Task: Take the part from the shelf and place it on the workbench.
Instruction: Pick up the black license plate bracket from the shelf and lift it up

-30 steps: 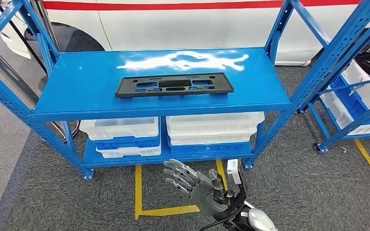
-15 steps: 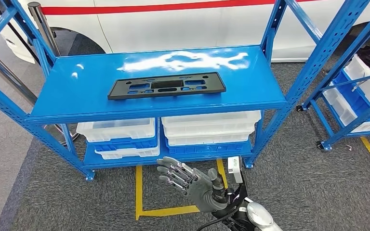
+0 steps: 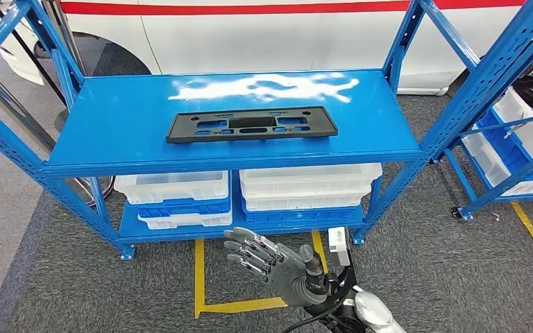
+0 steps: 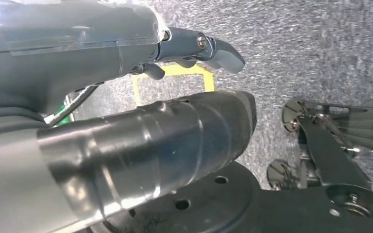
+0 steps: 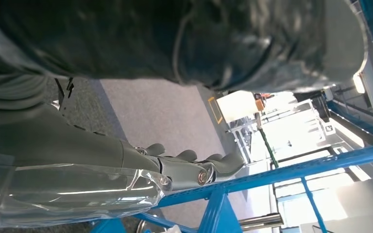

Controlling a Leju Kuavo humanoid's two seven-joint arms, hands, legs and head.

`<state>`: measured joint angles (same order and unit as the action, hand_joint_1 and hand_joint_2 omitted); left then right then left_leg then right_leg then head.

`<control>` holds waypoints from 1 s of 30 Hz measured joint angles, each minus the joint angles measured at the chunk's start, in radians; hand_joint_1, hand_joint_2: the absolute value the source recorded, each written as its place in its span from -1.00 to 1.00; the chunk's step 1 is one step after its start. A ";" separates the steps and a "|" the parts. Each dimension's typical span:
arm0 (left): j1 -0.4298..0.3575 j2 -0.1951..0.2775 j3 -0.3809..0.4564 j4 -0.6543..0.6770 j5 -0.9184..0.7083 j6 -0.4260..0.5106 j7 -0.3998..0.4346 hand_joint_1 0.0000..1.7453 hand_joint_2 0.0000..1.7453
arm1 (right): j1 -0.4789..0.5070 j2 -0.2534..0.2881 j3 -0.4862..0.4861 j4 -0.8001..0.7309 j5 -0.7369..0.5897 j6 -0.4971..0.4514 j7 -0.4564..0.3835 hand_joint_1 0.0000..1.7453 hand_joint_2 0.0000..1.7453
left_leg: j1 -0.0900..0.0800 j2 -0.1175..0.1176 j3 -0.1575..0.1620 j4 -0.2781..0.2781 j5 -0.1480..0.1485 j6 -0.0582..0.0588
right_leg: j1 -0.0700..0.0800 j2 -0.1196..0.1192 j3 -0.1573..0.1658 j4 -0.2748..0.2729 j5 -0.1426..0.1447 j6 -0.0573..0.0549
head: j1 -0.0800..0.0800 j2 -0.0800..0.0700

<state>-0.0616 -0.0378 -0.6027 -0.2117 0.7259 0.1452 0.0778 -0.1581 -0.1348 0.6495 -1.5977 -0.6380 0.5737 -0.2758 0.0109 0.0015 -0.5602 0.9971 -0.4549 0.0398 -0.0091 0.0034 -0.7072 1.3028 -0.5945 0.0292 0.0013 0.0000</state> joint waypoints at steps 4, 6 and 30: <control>0.000 0.000 0.000 0.000 0.000 -0.004 -0.002 -1.00 -1.00 | -0.002 0.000 0.000 0.000 0.004 0.003 -0.002 -1.00 -1.00 | -0.002 -0.003 0.014 0.002 -0.011 -0.008 | 0.001 -0.002 0.092 -0.215 0.128 -0.012 | 0.000 0.000; -0.001 0.000 0.000 0.000 0.000 -0.004 -0.003 -1.00 -1.00 | -0.004 0.000 0.000 0.000 0.004 0.004 -0.002 -1.00 -1.00 | -0.005 -0.003 0.016 0.002 -0.016 -0.017 | 0.006 -0.002 0.122 -0.282 0.141 -0.021 | 0.000 0.000; 0.000 0.000 0.000 0.003 0.003 -0.008 -0.007 -1.00 -1.00 | -0.009 -0.002 0.005 0.005 0.011 0.023 -0.014 -1.00 -1.00 | -0.001 -0.004 -0.005 0.007 -0.008 0.003 | -0.003 0.000 0.018 -0.013 -0.010 0.001 | -0.001 0.000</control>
<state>-0.0616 -0.0375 -0.6023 -0.2084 0.7289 0.1371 0.0707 -0.1667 -0.1370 0.6546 -1.5926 -0.6267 0.5963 -0.2896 0.0102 -0.0026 -0.5649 1.0040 -0.4626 0.0426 -0.0125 0.0031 -0.6896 1.2901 -0.6042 0.0307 0.0004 0.0000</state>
